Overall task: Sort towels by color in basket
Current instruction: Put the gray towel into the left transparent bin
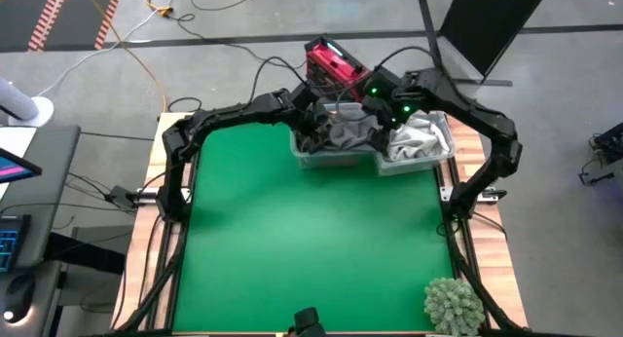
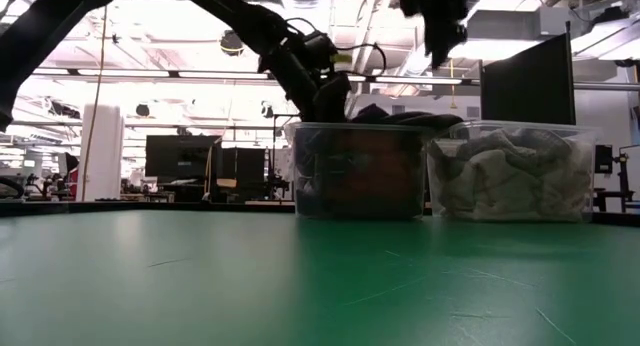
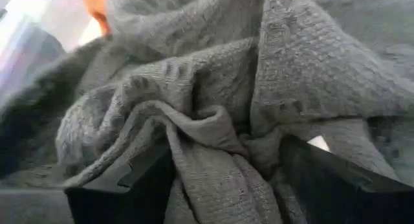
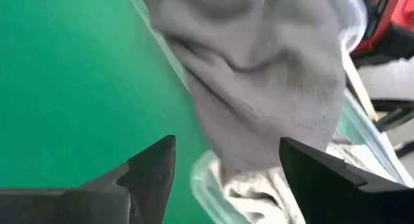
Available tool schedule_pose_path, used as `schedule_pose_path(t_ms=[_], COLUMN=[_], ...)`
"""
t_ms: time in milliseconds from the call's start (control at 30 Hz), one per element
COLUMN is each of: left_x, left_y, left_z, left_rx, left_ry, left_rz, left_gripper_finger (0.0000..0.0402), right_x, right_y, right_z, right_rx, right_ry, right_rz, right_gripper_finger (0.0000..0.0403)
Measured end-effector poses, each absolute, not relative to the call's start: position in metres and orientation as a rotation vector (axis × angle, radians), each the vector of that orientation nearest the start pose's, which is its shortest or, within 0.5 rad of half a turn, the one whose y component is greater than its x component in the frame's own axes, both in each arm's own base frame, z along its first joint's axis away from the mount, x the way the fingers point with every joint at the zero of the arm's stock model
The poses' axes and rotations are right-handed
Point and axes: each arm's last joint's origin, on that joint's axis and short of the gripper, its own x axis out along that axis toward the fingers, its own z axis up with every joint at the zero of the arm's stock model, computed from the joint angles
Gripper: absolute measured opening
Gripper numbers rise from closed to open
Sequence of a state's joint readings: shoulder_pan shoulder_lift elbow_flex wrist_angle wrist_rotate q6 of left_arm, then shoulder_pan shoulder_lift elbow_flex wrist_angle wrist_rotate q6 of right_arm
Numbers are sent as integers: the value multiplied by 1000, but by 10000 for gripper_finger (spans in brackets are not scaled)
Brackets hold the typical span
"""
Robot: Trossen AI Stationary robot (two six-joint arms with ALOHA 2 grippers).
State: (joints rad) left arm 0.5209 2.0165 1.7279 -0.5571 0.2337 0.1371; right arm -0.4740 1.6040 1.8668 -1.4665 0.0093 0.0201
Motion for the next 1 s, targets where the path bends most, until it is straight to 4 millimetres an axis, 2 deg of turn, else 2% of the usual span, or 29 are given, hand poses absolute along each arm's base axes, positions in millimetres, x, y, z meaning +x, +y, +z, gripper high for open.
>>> schedule_pose_path(t_ms=[233,433,533,633,833,867,1000], left_x=[387,377,370,361,346,343,333], left_y=[213,208,206,203,201,200,197], left_z=[277,295,308,322,348,353,372], left_rx=[-149,-131,-124,-113,-100,-101,-105], left_ry=[772,760,742,717,644,626,556], left_rz=[251,254,262,270,312,320,336], left_gripper_finger=[268,291,300,302,302,302,302], right_x=[252,257,258,257,255,255,255], right_y=[-161,-162,-164,-166,-167,-167,-167], right_z=[343,319,313,311,310,310,311], right_rx=[267,83,54,57,44,41,61], right_ry=[1276,1309,1305,1311,1318,1318,1313], right_rz=[-416,-267,-251,-255,-242,-240,-255], right_gripper_finger=[302,301,282,229,41,22,21])
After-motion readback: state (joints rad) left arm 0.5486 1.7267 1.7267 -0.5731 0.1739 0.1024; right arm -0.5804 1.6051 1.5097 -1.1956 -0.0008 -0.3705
